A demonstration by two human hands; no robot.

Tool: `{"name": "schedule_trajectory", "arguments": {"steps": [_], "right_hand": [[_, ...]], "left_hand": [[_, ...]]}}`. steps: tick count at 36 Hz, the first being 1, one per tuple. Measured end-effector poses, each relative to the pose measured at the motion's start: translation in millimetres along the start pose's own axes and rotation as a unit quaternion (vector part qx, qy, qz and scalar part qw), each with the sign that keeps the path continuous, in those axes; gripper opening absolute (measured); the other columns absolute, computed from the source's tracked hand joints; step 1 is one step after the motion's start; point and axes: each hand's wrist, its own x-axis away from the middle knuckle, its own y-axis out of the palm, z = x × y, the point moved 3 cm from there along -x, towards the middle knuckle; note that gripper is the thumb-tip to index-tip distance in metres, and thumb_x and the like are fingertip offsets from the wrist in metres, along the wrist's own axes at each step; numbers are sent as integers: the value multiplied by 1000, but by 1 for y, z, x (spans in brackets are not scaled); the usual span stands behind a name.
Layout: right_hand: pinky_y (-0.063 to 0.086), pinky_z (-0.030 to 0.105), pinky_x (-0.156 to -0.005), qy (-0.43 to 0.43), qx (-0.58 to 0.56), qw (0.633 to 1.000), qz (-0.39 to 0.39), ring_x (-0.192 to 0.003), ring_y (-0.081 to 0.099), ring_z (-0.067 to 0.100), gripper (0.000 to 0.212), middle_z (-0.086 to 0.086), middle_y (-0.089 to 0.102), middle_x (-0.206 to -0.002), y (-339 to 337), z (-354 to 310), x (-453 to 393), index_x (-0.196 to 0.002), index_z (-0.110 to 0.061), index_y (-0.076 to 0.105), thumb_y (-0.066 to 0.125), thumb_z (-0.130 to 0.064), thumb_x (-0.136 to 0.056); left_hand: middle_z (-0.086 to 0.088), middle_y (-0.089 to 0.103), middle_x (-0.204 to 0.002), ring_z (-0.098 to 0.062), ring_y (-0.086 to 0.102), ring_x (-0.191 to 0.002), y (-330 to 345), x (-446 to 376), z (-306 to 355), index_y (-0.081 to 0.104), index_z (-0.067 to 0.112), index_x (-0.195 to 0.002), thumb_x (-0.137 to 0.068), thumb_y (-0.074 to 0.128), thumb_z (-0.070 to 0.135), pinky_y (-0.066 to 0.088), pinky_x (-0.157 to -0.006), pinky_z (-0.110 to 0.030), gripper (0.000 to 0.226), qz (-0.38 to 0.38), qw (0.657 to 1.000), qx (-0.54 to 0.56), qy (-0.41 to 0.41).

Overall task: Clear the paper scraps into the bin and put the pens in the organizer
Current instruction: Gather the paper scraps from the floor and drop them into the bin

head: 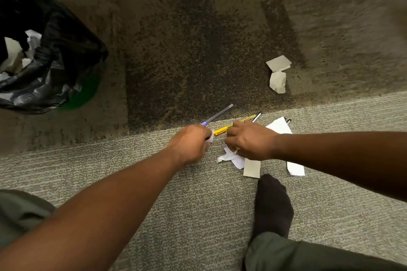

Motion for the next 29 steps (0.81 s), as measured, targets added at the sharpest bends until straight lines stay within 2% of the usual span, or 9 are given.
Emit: {"name": "schedule_trajectory", "arguments": {"steps": [4,7,9,13,17,21,25,27,29], "right_hand": [[42,34,-74,24,-60,998,13,-95,51,22,15,-1,63,-99,-8,5,-8,-105,-22,57,53,-22,-91],[40,28,-71,89,-184,979,-6,-96,58,19,30,1,65,-105,-20,21,-8,-118,-22,55,62,-21,-89],[46,28,-74,157,-249,956,-7,-92,60,14,39,-2,64,-105,-21,50,29,-126,-20,54,66,-21,-88],[46,31,-71,203,-245,947,-32,-85,63,20,19,0,69,-96,-36,86,44,-106,-15,68,68,-19,-87],[48,29,-68,253,-317,914,-33,-79,63,14,9,-9,69,-87,-37,106,64,-90,-27,67,69,-19,-88],[49,32,-70,311,-366,877,0,-85,64,19,6,-3,69,-91,-23,118,92,-90,-28,68,70,-23,-87],[48,33,-77,334,-309,890,-9,-98,59,19,10,-5,61,-100,-7,123,105,-93,-26,68,74,-25,-84],[45,35,-90,309,-260,914,-37,-109,53,22,16,3,56,-114,0,121,106,-98,-22,66,73,-25,-84],[39,31,-93,289,-216,931,-47,-115,49,23,20,7,51,-124,5,117,105,-101,-19,66,73,-25,-83]], "left_hand": [[7,54,-77,-16,54,-70,-13,-1,-4,54,23,-74,-91,62,35,35,-58,-29,22,49,998,38,-2],[7,57,-85,-15,57,-79,-14,0,-3,66,24,-90,-91,62,37,47,-67,-31,14,81,995,55,7],[7,58,-90,-15,55,-88,-1,-16,30,68,26,-97,-91,61,38,48,-74,-31,15,74,994,51,69],[11,54,-111,-12,42,-109,10,-15,46,68,28,-98,-87,64,45,46,-88,-34,21,62,989,51,121],[9,47,-136,-17,32,-129,28,-10,65,70,30,-96,-83,67,47,41,-104,-42,22,15,983,22,183],[2,32,-154,-24,18,-143,41,-11,93,72,27,-100,-85,66,40,29,-114,-47,20,-53,967,-20,250],[0,9,-164,-27,4,-150,49,-14,110,66,23,-117,-88,62,26,14,-120,-47,29,-148,952,-71,257],[-4,11,-163,-30,11,-148,48,-15,116,54,16,-134,-89,57,22,17,-120,-45,45,-185,953,-68,230],[-6,21,-158,-30,25,-142,45,-17,121,46,16,-141,-91,52,22,25,-116,-43,50,-192,962,-44,190]]}}
